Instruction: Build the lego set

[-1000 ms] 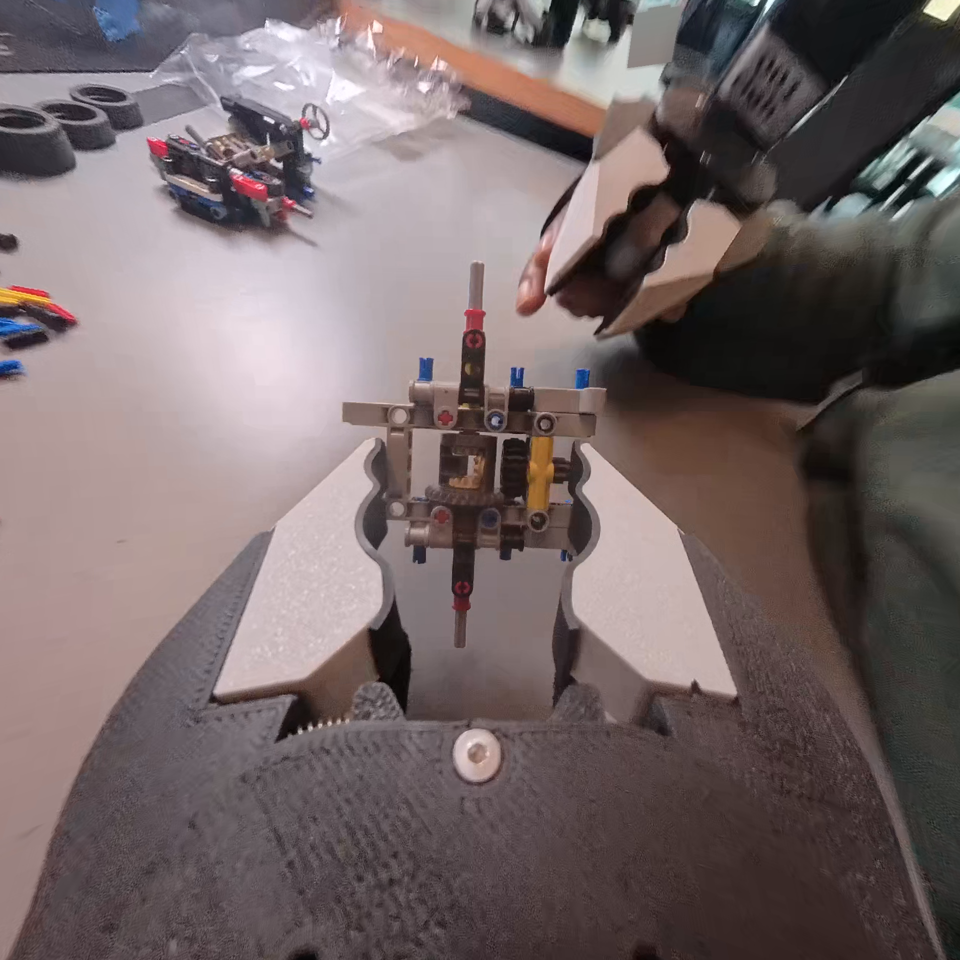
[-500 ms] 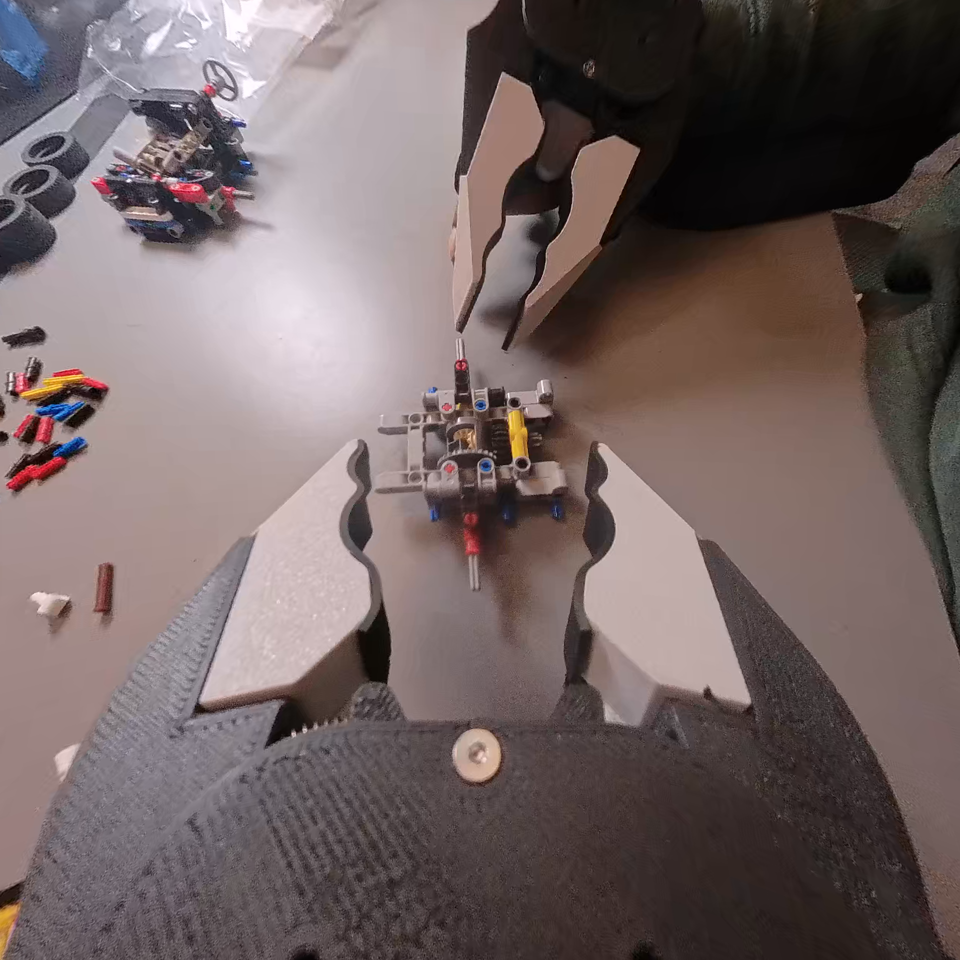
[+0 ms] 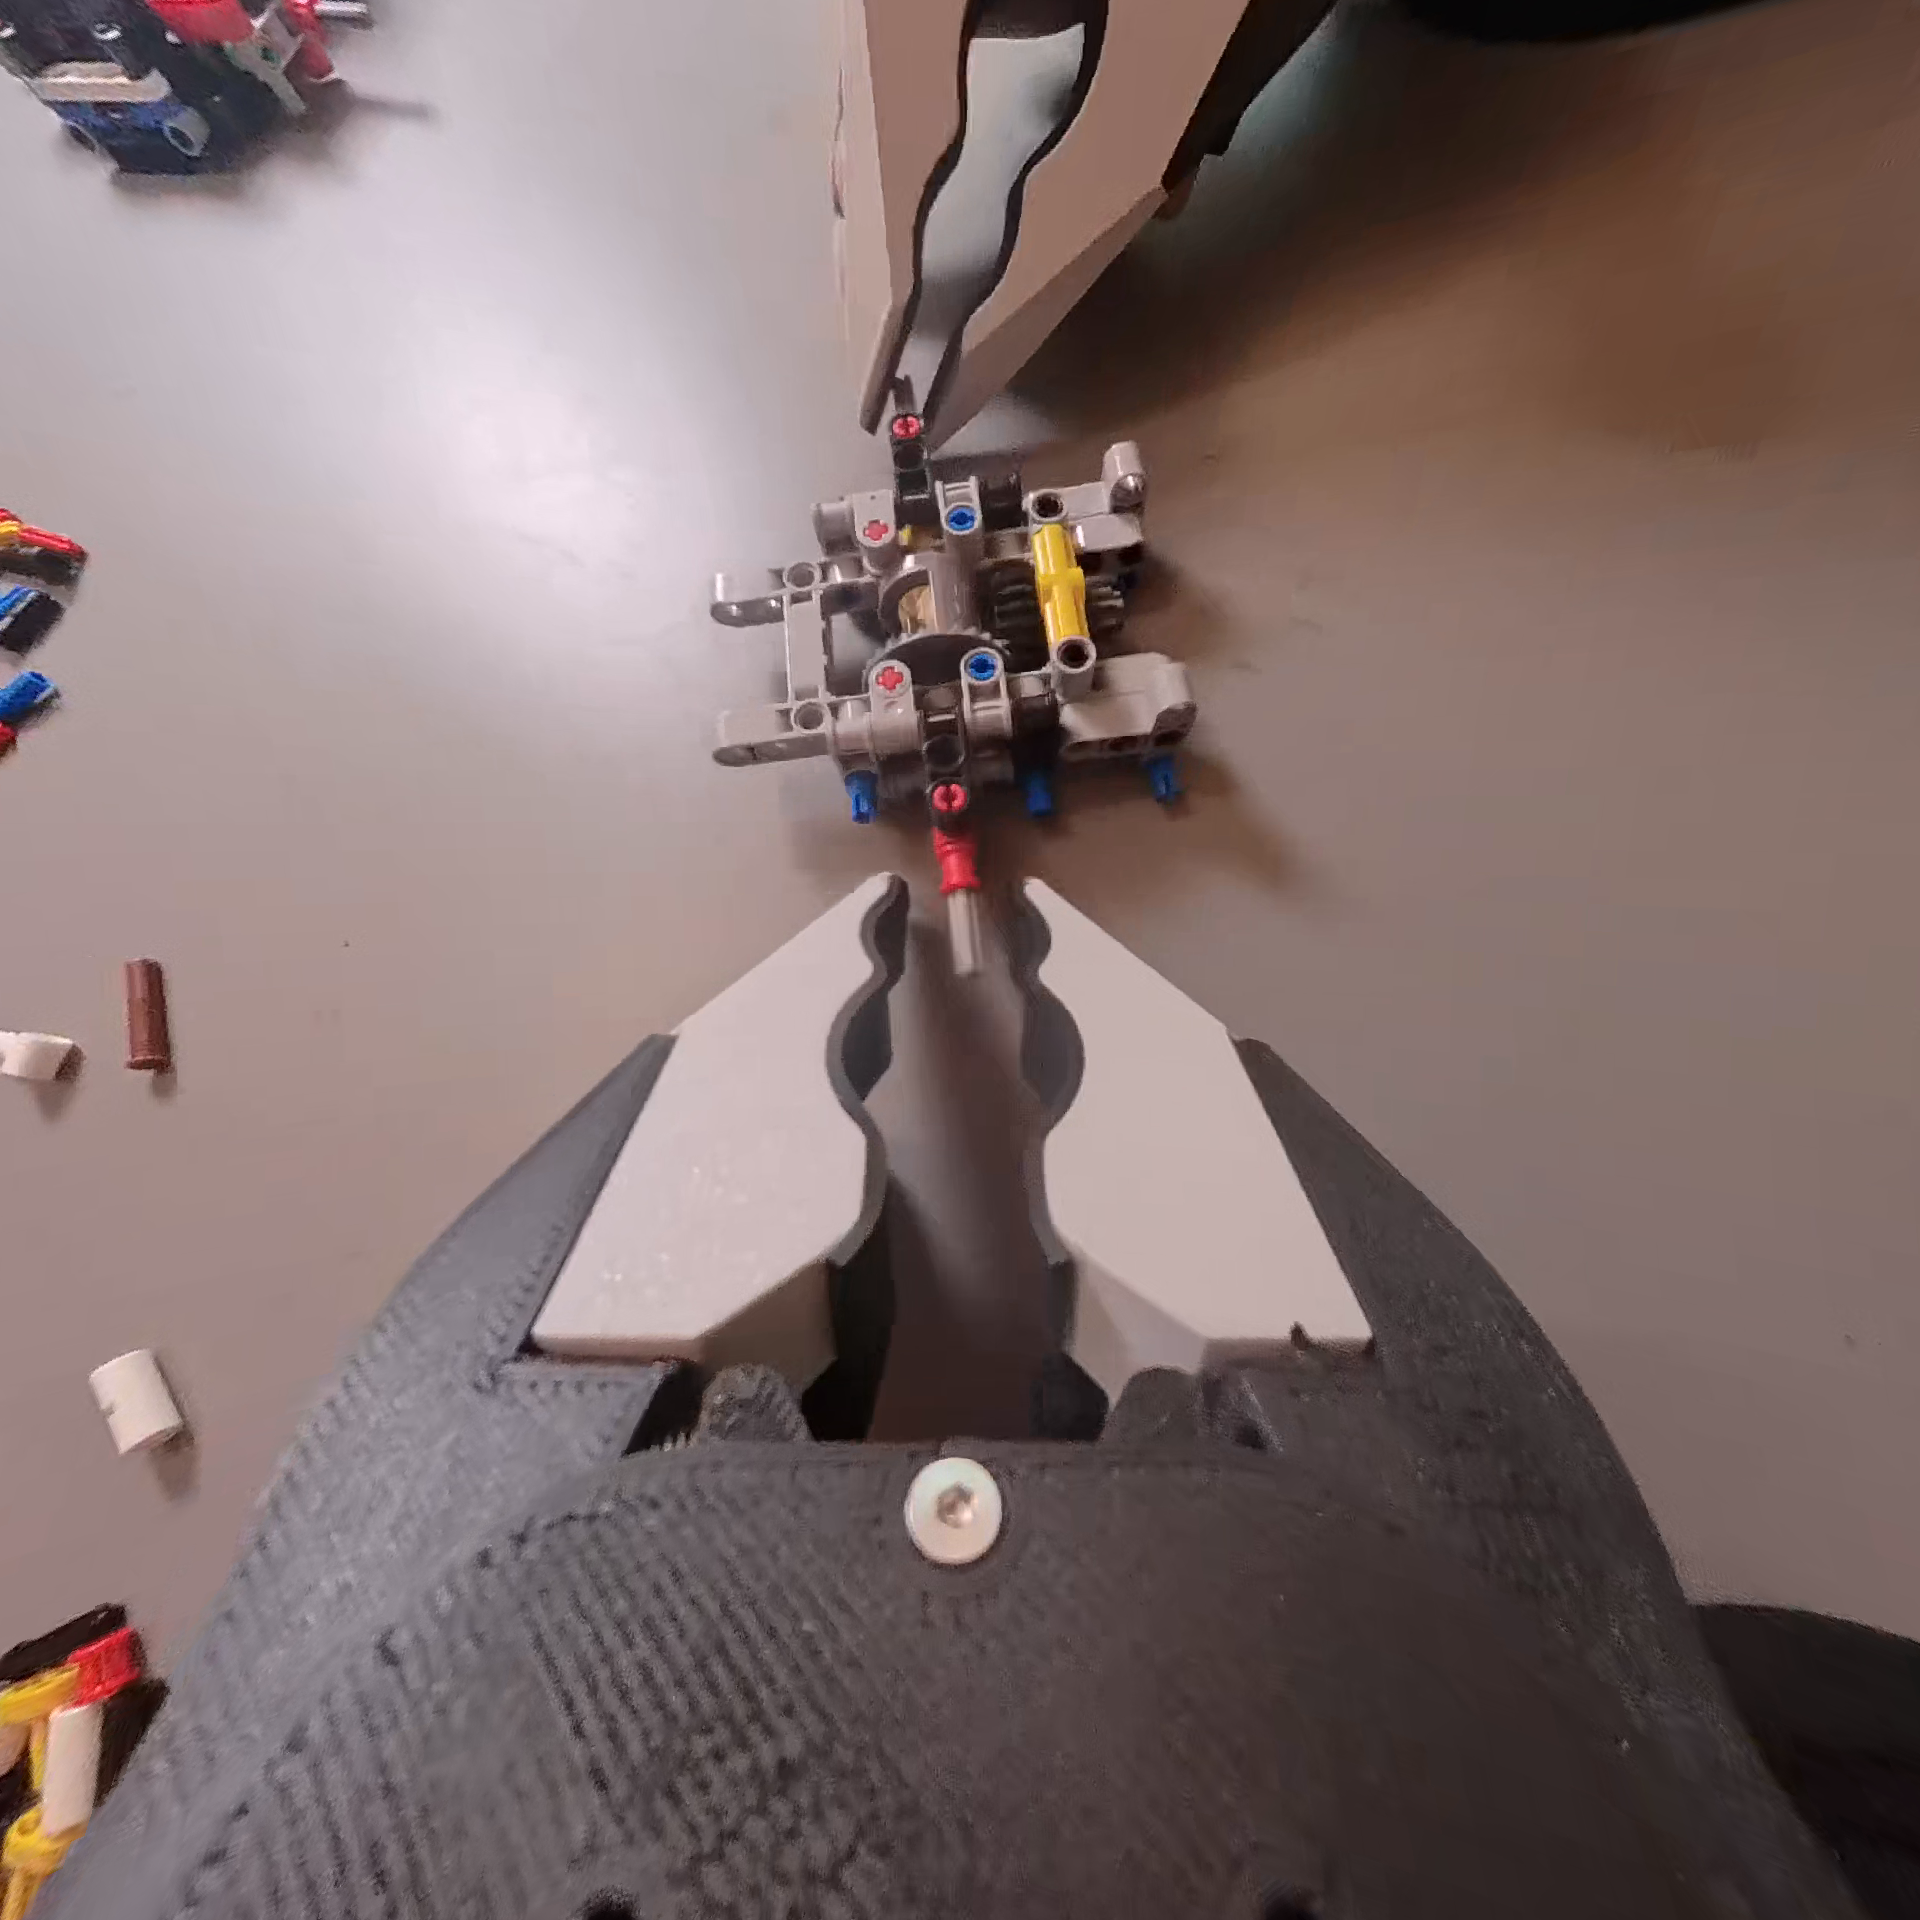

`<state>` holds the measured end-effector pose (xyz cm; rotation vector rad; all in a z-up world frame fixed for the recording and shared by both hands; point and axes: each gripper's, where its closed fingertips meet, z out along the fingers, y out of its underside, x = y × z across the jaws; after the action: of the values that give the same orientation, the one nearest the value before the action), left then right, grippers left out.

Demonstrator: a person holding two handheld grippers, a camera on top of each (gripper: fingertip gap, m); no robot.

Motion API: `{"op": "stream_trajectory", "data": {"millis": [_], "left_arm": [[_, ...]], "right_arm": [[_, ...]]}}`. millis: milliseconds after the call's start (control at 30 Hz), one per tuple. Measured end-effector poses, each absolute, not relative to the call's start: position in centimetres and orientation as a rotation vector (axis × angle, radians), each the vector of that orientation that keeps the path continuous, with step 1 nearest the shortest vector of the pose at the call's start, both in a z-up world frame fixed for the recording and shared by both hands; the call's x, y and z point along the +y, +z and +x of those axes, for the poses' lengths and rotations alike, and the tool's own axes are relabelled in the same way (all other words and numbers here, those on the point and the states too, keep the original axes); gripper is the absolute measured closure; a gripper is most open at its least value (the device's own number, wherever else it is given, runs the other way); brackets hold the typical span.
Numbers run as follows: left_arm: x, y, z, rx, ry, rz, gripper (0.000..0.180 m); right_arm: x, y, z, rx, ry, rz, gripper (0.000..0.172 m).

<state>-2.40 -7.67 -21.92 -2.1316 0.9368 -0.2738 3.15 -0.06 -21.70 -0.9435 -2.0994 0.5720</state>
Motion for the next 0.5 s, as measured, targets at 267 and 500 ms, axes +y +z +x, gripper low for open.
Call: {"op": "stream_trajectory", "data": {"millis": [267,500], "left_arm": [[-5.5,-21.1,-5.7,0.788,-0.063,-2.109,0.167],[-5.8,-20.7,-4.8,0.766,-0.131,-2.093,0.146]], "right_arm": [[1.4,-21.7,3.5,-2.054,0.481,-1.018,0.168],[4.3,-21.5,4.7,-1.93,0.296,-1.336,0.169]]}}
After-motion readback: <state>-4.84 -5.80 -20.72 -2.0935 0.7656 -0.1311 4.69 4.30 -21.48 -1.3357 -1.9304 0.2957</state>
